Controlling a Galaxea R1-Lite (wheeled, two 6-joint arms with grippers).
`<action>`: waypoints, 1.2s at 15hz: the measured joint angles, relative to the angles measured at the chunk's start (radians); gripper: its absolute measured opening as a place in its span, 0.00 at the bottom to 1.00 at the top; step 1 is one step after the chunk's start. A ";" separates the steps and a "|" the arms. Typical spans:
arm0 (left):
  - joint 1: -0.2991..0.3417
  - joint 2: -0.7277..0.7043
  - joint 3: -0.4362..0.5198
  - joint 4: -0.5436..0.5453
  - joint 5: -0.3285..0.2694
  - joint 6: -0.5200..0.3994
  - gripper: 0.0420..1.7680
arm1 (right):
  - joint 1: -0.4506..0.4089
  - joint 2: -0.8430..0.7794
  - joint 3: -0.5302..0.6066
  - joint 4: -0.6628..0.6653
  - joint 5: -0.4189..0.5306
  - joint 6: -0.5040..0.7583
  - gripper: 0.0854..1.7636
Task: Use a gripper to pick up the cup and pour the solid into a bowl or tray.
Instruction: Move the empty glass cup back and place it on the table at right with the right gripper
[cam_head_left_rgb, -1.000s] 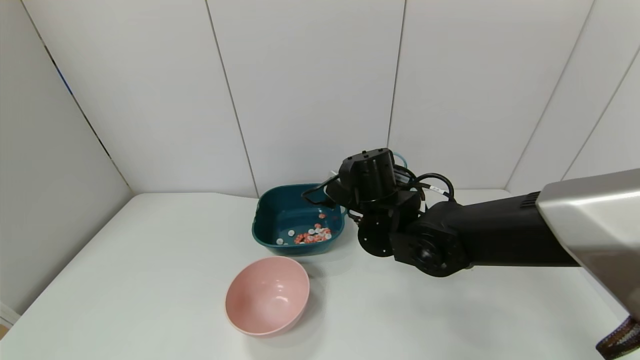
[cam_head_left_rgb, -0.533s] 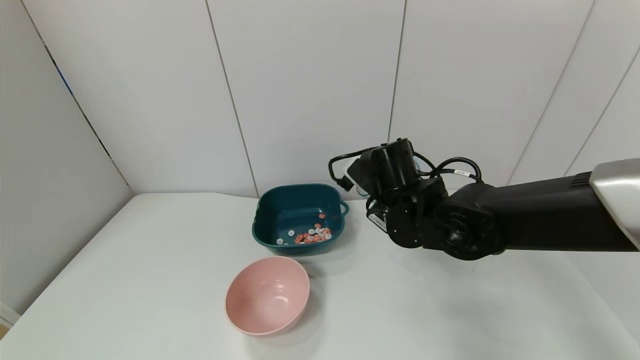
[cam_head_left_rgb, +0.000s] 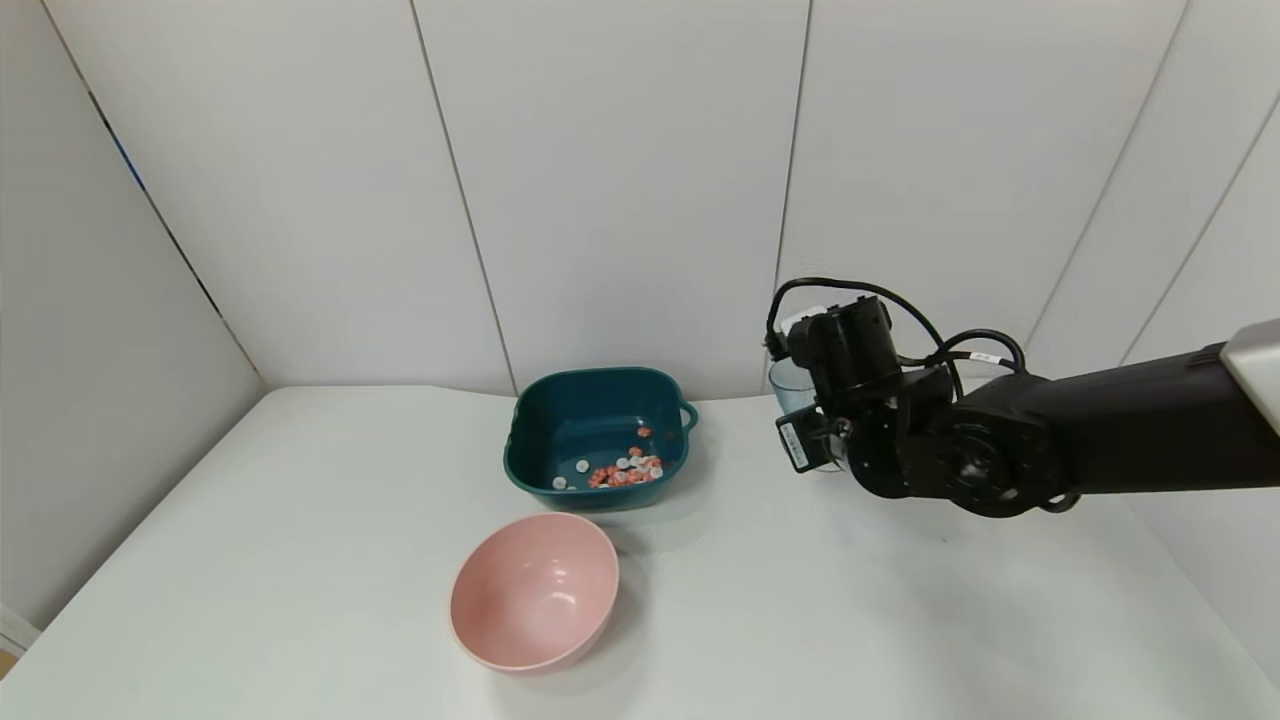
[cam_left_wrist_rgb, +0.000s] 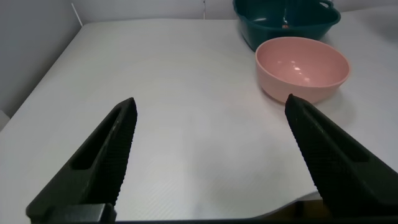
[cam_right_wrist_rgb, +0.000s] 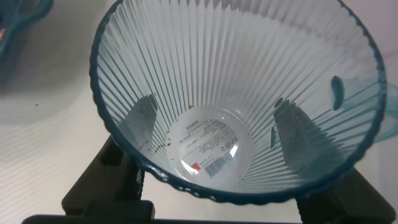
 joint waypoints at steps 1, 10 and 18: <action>0.000 0.000 0.000 0.000 0.000 0.000 0.97 | -0.009 -0.002 0.022 -0.001 0.023 0.056 0.74; 0.000 0.000 0.000 0.000 0.000 0.000 0.97 | -0.015 0.027 0.198 -0.328 0.076 0.235 0.74; 0.000 0.000 0.000 0.000 0.000 0.000 0.97 | -0.001 0.123 0.261 -0.473 0.073 0.293 0.74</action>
